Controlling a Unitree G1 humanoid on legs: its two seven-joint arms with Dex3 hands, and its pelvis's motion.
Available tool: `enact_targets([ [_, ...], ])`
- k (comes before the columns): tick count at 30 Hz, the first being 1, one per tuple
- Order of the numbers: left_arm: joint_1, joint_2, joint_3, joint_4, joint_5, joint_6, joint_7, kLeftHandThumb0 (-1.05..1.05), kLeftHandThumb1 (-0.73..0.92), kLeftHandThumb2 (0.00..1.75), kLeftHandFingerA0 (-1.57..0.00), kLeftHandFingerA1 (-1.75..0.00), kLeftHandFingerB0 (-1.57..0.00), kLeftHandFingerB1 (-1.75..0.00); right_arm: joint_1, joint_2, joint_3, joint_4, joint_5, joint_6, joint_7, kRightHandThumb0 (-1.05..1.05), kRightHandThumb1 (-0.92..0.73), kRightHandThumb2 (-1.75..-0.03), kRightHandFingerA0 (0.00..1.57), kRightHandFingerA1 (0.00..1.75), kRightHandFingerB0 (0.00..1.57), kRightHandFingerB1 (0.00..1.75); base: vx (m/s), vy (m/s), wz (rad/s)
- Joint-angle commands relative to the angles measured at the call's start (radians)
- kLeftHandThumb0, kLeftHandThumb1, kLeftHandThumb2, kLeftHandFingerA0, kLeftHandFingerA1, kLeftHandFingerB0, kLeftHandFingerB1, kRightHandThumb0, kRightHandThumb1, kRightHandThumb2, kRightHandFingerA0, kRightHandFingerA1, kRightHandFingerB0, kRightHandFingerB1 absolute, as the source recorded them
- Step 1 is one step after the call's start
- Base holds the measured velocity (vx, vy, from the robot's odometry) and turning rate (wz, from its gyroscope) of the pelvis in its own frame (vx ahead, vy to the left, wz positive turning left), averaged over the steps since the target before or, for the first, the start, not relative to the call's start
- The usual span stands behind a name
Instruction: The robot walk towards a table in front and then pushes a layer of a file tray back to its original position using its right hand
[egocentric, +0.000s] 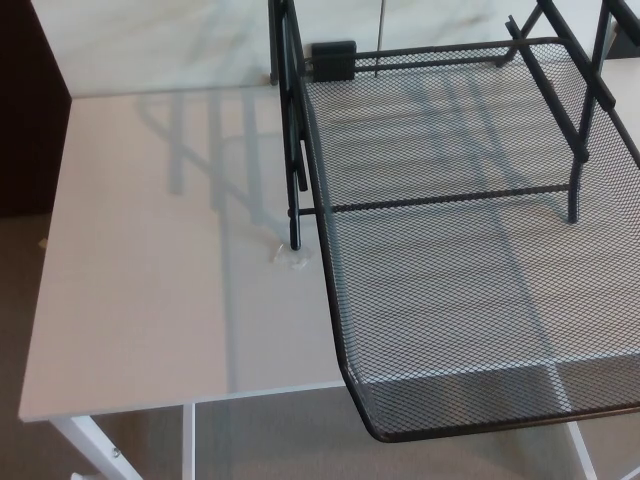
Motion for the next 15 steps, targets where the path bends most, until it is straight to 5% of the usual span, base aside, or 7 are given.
enact_targets([
  [1,0.001,0.028,0.021,0.021,-0.02,-0.061,-0.029,-0.24,0.69,0.6,-0.52,-0.43,-0.45,-0.4,0.133,-0.037,-0.097,-0.191,0.279,-0.121,0.095,-0.48,-0.64,-0.6,0.65,0.42,0.57,0.38,0.0,0.0,0.0],
  [9,0.012,0.037,0.014,0.025,-0.001,-0.088,-0.03,-0.24,0.69,0.6,-0.52,-0.42,-0.46,-0.39,0.147,0.002,-0.155,-0.283,0.292,-0.23,0.121,-0.47,-0.66,-0.6,0.66,0.43,0.58,0.39,0.0,0.0,0.0],
  [15,0.011,0.035,0.011,0.029,-0.005,-0.09,-0.032,-0.24,0.7,0.6,-0.52,-0.42,-0.46,-0.39,0.062,-0.012,-0.179,-0.332,0.359,-0.17,0.138,-0.46,-0.66,-0.58,0.62,0.42,0.53,0.37,0.0,0.0,0.0],
])
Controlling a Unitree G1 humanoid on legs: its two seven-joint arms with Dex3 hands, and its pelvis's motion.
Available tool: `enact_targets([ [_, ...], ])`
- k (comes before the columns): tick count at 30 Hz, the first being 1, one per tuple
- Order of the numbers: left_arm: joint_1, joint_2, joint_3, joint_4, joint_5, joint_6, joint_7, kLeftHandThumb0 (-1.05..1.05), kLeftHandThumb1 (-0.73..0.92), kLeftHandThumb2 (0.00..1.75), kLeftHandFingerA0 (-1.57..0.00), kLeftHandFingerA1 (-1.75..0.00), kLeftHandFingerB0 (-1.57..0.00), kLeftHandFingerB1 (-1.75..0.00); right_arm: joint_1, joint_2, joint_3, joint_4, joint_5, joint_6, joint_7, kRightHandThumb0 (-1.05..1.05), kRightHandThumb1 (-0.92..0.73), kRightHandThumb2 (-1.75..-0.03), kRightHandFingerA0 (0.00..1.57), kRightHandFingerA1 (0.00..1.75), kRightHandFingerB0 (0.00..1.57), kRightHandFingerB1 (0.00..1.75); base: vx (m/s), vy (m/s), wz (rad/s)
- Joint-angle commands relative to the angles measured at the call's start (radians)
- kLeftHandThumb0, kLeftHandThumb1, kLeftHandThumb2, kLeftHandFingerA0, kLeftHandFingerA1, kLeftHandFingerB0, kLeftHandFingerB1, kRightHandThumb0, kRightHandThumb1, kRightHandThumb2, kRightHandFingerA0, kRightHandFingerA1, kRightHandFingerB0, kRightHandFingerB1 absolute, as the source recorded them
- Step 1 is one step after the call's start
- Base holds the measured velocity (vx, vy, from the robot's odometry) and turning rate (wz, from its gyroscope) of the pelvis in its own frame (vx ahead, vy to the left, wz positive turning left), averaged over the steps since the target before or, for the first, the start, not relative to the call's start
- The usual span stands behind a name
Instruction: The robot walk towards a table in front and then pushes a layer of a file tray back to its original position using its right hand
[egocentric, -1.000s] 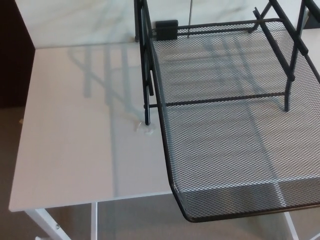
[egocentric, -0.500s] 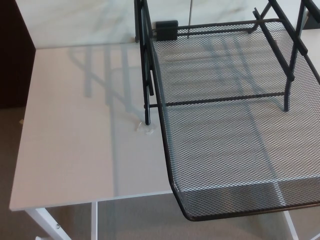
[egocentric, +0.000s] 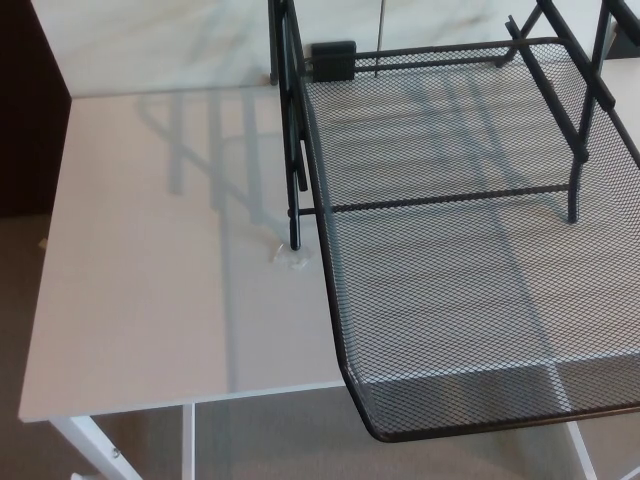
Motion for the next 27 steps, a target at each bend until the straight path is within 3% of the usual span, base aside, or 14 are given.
enact_targets([
  [1,0.012,0.026,0.002,0.009,0.001,-0.051,-0.017,-0.24,0.7,0.6,-0.52,-0.42,-0.46,-0.39,-0.063,-0.004,-0.025,-0.035,0.126,-0.009,0.037,-0.46,-0.64,-0.59,0.56,0.42,0.5,0.37,0.0,0.0,0.0],
  [4,0.009,0.032,-0.005,0.006,0.007,-0.047,-0.016,-0.25,0.69,0.6,-0.52,-0.41,-0.46,-0.39,-0.118,0.015,-0.053,-0.038,0.088,0.019,0.016,-0.47,-0.65,-0.6,0.53,0.41,0.47,0.36,0.0,0.0,0.0],
  [7,0.006,0.038,-0.012,0.009,0.015,-0.05,-0.014,-0.26,0.69,0.6,-0.51,-0.41,-0.47,-0.39,-0.169,0.055,-0.107,-0.08,-0.037,0.077,-0.035,-0.47,-0.61,-0.58,0.49,0.38,0.42,0.34,0.0,0.0,0.0],
  [8,0.005,0.044,-0.017,0.015,0.02,-0.063,-0.017,-0.25,0.7,0.6,-0.5,-0.41,-0.46,-0.39,-0.188,0.063,-0.106,-0.093,-0.063,0.11,-0.043,-0.48,-0.44,-0.82,0.41,0.53,0.29,0.46,0.0,0.0,0.0],
  [9,0.004,0.05,-0.022,0.023,0.024,-0.081,-0.023,-0.25,0.7,0.6,-0.5,-0.41,-0.46,-0.39,-0.211,0.067,-0.101,-0.103,-0.087,0.145,-0.05,-0.48,-0.44,-0.82,0.41,0.53,0.29,0.46,0.0,0.0,0.0],
  [12,0.008,0.047,-0.035,0.032,0.03,-0.088,-0.015,-0.25,0.69,0.6,-0.51,-0.41,-0.46,-0.39,-0.25,0.074,-0.095,-0.11,-0.139,0.2,-0.048,-0.52,-0.43,-0.78,0.34,0.49,0.27,0.44,0.0,0.0,0.0],
  [13,0.006,0.056,-0.042,0.02,0.049,-0.087,-0.004,-0.24,0.7,0.61,-0.51,-0.41,-0.47,-0.39,-0.314,0.062,-0.094,-0.103,-0.247,0.237,-0.043,-0.51,-0.6,-0.59,0.25,0.31,0.26,0.3,0.0,0.0,0.0],
  [14,0.005,0.059,-0.044,0.014,0.051,-0.082,-0.002,-0.24,0.71,0.61,-0.5,-0.41,-0.46,-0.38,-0.343,0.06,-0.096,-0.097,-0.302,0.244,-0.04,-0.3,-0.42,-0.96,0.07,0.52,0.06,0.49,0.0,0.0,0.0],
  [16,0.005,0.061,-0.046,0.011,0.053,-0.08,-0.001,-0.25,0.7,0.61,-0.51,-0.41,-0.47,-0.38,-0.382,0.063,-0.087,-0.071,-0.366,0.235,-0.035,-0.31,-0.42,-0.95,0.01,0.5,0.0,0.47,0.0,0.0,0.0],
  [17,-0.014,0.064,-0.048,0.021,0.061,-0.081,0.002,-0.26,0.69,0.6,-0.53,-0.41,-0.48,-0.38,-0.449,0.05,-0.063,-0.024,-0.437,0.233,-0.028,-0.59,-0.36,-0.69,0.0,0.02,0.06,0.25,0.0,0.0,0.0],
  [18,-0.018,0.067,-0.05,0.025,0.062,-0.086,0.0,-0.26,0.69,0.6,-0.52,-0.42,-0.47,-0.39,-0.466,0.046,-0.057,-0.015,-0.463,0.238,-0.026,-0.62,-0.37,-0.69,0.0,0.0,0.07,0.14,0.0,0.0,0.0],
  [20,-0.016,0.073,-0.048,0.032,0.061,-0.096,-0.006,-0.26,0.69,0.6,-0.52,-0.42,-0.47,-0.39,-0.487,0.042,-0.041,-0.013,-0.529,0.268,-0.02,-0.56,-0.43,-0.71,0.0,0.0,0.05,0.13,0.0,0.0,0.0],
  [21,-0.015,0.074,-0.05,0.034,0.064,-0.102,-0.008,-0.25,0.69,0.6,-0.52,-0.42,-0.47,-0.39,-0.512,0.039,-0.03,-0.004,-0.589,0.281,-0.019,-0.65,-0.39,-0.69,0.0,0.0,0.04,0.01,0.0,0.0,0.0],
  [27,-0.011,0.079,-0.049,0.038,0.067,-0.108,-0.009,-0.26,0.69,0.6,-0.53,-0.42,-0.48,-0.39,-0.587,0.07,0.011,0.071,-0.812,0.26,-0.062,-0.69,-0.42,-0.71,0.0,0.0,0.0,0.02,0.0,0.0,0.0],
])
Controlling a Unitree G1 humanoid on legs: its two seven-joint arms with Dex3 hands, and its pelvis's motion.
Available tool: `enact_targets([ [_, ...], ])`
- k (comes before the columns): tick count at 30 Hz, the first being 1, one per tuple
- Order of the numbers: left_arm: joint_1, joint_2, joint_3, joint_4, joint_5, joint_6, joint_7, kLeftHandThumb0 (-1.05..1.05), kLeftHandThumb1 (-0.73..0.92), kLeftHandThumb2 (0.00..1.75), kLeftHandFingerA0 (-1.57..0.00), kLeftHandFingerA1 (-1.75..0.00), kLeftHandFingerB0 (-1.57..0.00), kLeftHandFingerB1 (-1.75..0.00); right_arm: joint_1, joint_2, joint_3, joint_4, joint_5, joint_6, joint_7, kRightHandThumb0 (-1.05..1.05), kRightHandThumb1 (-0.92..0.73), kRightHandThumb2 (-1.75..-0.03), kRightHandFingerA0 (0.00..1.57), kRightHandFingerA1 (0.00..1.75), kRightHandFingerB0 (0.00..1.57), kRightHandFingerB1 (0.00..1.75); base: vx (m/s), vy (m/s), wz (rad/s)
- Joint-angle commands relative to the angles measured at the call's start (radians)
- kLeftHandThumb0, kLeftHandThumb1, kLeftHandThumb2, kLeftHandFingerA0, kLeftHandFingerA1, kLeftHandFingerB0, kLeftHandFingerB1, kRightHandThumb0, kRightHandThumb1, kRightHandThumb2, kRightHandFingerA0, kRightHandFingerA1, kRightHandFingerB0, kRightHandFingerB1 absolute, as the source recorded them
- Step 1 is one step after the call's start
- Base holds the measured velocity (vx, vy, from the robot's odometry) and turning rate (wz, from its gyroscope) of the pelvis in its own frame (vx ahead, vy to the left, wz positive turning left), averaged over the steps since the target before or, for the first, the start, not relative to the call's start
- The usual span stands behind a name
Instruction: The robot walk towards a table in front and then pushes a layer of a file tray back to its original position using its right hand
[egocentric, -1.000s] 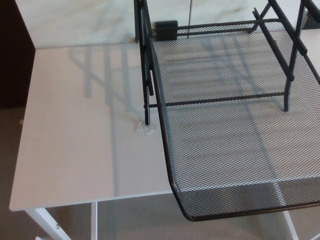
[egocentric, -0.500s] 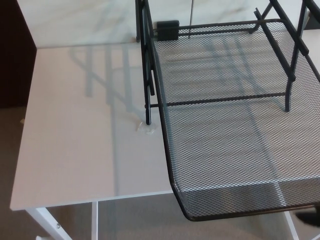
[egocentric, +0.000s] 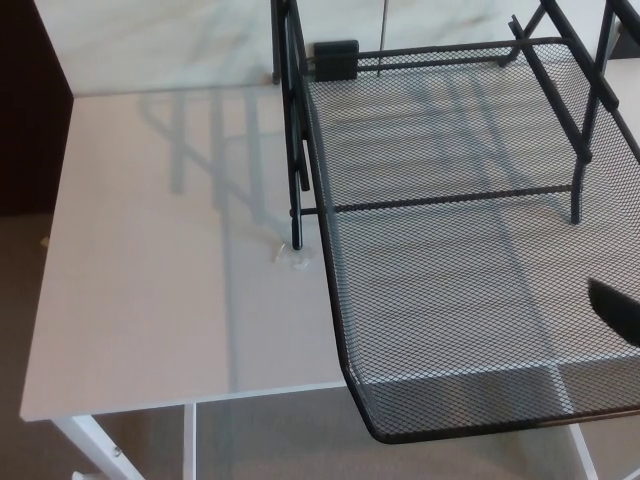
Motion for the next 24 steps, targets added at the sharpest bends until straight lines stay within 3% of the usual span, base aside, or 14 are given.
enact_targets([
  [1,-0.004,0.05,-0.009,0.021,0.042,-0.056,0.0,-0.26,0.69,0.6,-0.53,-0.42,-0.48,-0.39,-0.142,0.007,0.065,0.115,-0.542,0.088,-0.039,-0.69,-0.42,-0.71,0.0,0.0,0.0,0.02,0.0,0.0,0.0],
  [5,0.008,0.052,-0.005,0.023,0.033,-0.059,-0.01,-0.26,0.69,0.6,-0.51,-0.41,-0.47,-0.39,-0.163,0.061,0.095,0.176,-0.735,0.062,-0.148,-0.74,-0.44,-0.73,0.0,0.0,0.0,0.0,0.0,0.0,0.0],
  [12,0.019,0.055,-0.015,0.004,0.054,-0.044,0.003,-0.25,0.69,0.6,-0.53,-0.41,-0.47,-0.38,-0.203,0.065,0.13,0.23,-0.919,0.068,-0.244,-0.74,-0.44,-0.69,0.0,0.0,0.0,0.0,0.0,0.0,0.0],
  [16,0.021,0.055,-0.016,0.003,0.057,-0.041,0.006,-0.24,0.7,0.6,-0.52,-0.41,-0.47,-0.38,-0.223,0.057,0.162,0.262,-1.001,0.07,-0.291,-0.6,-0.35,-0.62,0.0,0.0,0.0,0.0,0.0,0.0,0.0],
  [17,0.025,0.058,-0.018,0.002,0.061,-0.045,0.005,-0.25,0.7,0.6,-0.52,-0.41,-0.46,-0.38,-0.226,0.055,0.168,0.271,-1.014,0.066,-0.31,-0.47,-0.41,-0.6,0.0,0.0,0.0,0.0,0.0,0.0,0.0],
  [19,0.028,0.06,-0.019,0.002,0.063,-0.048,0.005,-0.25,0.7,0.6,-0.52,-0.41,-0.46,-0.38,-0.229,0.052,0.175,0.28,-1.025,0.062,-0.329,-0.51,-0.36,-0.63,0.0,0.0,0.0,0.05,0.0,0.0,0.0],
  [20,0.027,0.061,-0.018,0.01,0.057,-0.058,-0.004,-0.25,0.71,0.61,-0.51,-0.41,-0.46,-0.38,-0.239,0.053,0.186,0.295,-1.051,0.066,-0.359,-0.39,-0.47,-0.54,0.0,0.0,0.0,0.0,0.0,0.0,0.0],
  [24,0.028,0.066,-0.023,0.011,0.067,-0.067,-0.001,-0.25,0.71,0.61,-0.51,-0.41,-0.46,-0.38,-0.261,0.054,0.21,0.325,-1.111,0.073,-0.444,-0.34,-0.46,-0.54,0.0,0.0,0.0,0.0,0.0,0.0,0.0],
])
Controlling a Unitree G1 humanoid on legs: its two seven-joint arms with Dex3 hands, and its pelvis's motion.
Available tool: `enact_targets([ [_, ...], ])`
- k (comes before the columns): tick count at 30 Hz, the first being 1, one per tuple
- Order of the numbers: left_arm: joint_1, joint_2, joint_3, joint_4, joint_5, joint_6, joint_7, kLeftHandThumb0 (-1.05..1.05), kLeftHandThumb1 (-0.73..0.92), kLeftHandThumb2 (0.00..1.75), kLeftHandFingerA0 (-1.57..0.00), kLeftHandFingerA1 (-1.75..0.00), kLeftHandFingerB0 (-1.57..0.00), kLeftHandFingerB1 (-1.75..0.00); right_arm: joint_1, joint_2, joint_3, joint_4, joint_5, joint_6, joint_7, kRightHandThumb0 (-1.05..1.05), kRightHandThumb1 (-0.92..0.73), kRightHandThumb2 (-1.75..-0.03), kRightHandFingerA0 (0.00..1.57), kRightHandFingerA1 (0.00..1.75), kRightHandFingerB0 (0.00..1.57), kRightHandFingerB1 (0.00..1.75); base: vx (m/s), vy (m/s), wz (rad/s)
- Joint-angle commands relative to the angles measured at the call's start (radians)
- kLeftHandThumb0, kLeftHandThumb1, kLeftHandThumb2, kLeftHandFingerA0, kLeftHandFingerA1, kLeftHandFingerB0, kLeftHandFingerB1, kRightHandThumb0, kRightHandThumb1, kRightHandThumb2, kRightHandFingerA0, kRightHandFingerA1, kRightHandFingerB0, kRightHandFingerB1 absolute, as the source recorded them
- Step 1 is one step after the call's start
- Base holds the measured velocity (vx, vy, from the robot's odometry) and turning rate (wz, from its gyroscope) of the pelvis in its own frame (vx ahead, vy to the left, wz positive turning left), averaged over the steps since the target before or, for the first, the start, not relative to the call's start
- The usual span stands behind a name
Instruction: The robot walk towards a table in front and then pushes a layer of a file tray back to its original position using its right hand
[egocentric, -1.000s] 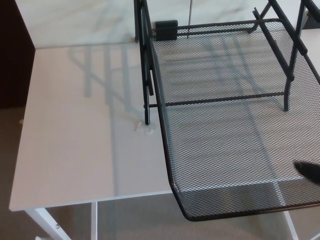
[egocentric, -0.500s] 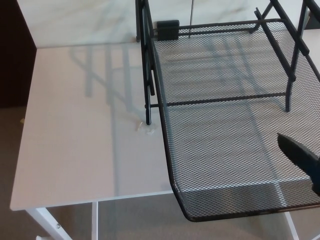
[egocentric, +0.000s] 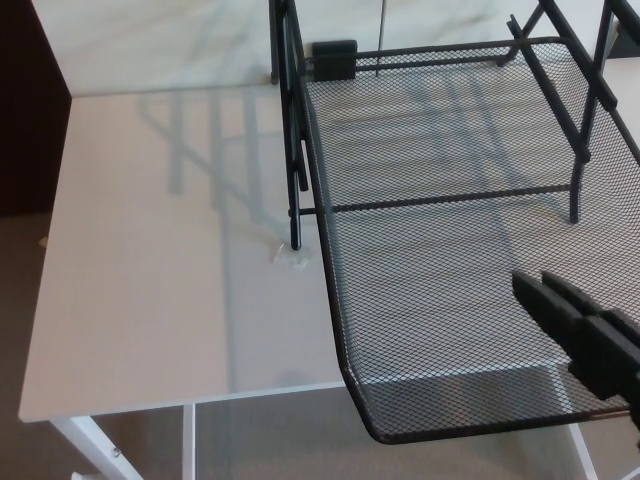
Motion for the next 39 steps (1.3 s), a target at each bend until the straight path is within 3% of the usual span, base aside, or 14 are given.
enact_targets([
  [1,0.022,0.066,-0.02,0.012,0.064,-0.067,0.001,-0.25,0.71,0.61,-0.51,-0.41,-0.46,-0.38,-0.09,0.01,0.095,0.178,-0.716,0.032,-0.371,-0.34,-0.46,-0.54,0.0,0.0,0.0,0.0,0.0,0.0,0.0],
  [23,-0.002,0.071,-0.015,0.018,0.051,-0.062,-0.01,-0.26,0.7,0.6,-0.53,-0.42,-0.46,-0.39,-0.173,-0.013,0.183,0.284,-0.811,0.112,-0.522,-0.28,-0.48,-0.54,0.0,0.0,0.0,0.0,0.0,0.0,0.0],
  [31,-0.01,0.073,-0.019,0.017,0.041,-0.058,-0.015,-0.26,0.69,0.6,-0.52,-0.42,-0.45,-0.39,-0.206,-0.028,0.218,0.291,-0.887,0.133,-0.602,-0.39,-0.45,-0.54,0.0,0.0,0.0,0.02,0.0,0.0,0.0],
  [34,-0.007,0.081,-0.027,0.012,0.053,-0.066,-0.011,-0.26,0.7,0.6,-0.52,-0.41,-0.46,-0.38,-0.234,-0.03,0.244,0.318,-0.917,0.13,-0.67,-0.34,-0.41,-0.59,0.0,0.0,0.0,0.03,0.0,0.0,0.0],
  [35,-0.012,0.084,-0.03,0.012,0.056,-0.069,-0.009,-0.26,0.69,0.6,-0.52,-0.42,-0.46,-0.39,-0.249,-0.026,0.256,0.326,-0.926,0.137,-0.678,-0.43,-0.21,-0.58,0.0,0.03,0.0,0.05,0.0,0.0,0.0],
  [36,-0.011,0.083,-0.03,0.01,0.054,-0.066,-0.007,-0.26,0.69,0.6,-0.52,-0.41,-0.46,-0.38,-0.255,-0.026,0.264,0.329,-0.935,0.144,-0.682,-0.36,-0.47,-0.54,0.0,0.0,0.0,0.08,0.0,0.0,0.0],
  [39,-0.013,0.082,-0.034,0.007,0.055,-0.06,-0.004,-0.25,0.7,0.6,-0.52,-0.41,-0.47,-0.38,-0.271,-0.023,0.285,0.339,-0.958,0.166,-0.695,-0.36,-0.47,-0.54,0.0,0.0,0.0,0.1,0.0,0.0,0.0],
])
